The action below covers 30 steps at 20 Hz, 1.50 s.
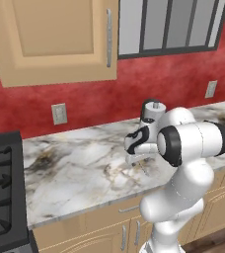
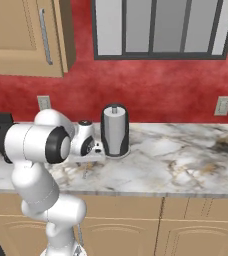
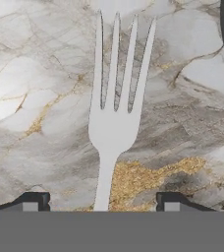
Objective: Organize the utensils by type. Pick up the wooden spoons from the counter and place them in the open cabinet. Then pick up the metallic utensils from the counter and place them in the open drawer.
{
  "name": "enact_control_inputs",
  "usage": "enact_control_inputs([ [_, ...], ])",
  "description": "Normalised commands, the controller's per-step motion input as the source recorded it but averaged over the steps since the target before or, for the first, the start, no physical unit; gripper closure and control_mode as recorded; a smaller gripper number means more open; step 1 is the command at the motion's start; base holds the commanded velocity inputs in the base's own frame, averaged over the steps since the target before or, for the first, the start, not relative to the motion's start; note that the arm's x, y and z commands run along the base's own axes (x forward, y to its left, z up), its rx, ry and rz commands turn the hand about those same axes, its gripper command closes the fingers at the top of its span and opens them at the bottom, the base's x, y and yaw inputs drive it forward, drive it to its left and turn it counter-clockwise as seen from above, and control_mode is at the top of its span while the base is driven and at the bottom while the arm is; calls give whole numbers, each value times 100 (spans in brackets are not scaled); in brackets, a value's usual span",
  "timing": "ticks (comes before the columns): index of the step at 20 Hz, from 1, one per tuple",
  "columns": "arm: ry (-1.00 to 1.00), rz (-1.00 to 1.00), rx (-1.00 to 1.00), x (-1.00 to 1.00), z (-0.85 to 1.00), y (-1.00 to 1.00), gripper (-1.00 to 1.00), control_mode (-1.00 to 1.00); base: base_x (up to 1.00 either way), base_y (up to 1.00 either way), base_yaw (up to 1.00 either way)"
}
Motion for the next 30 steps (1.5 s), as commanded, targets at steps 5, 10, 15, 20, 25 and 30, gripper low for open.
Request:
enact_control_inputs([
  [5,-5,0,-8,-5,-11,15,-100,-100,0,0,0],
  [10,-1,0,-5,0,-14,8,-100,-100,0,0,0],
  [15,0,0,0,0,-21,0,-100,-100,0,0,0],
  [20,0,0,0,0,-28,0,-100,-100,0,0,0],
  [25,0,0,0,-2,-32,1,-100,-100,0,0,0],
  [30,0,0,0,-16,-39,2,100,-100,0,0,0],
])
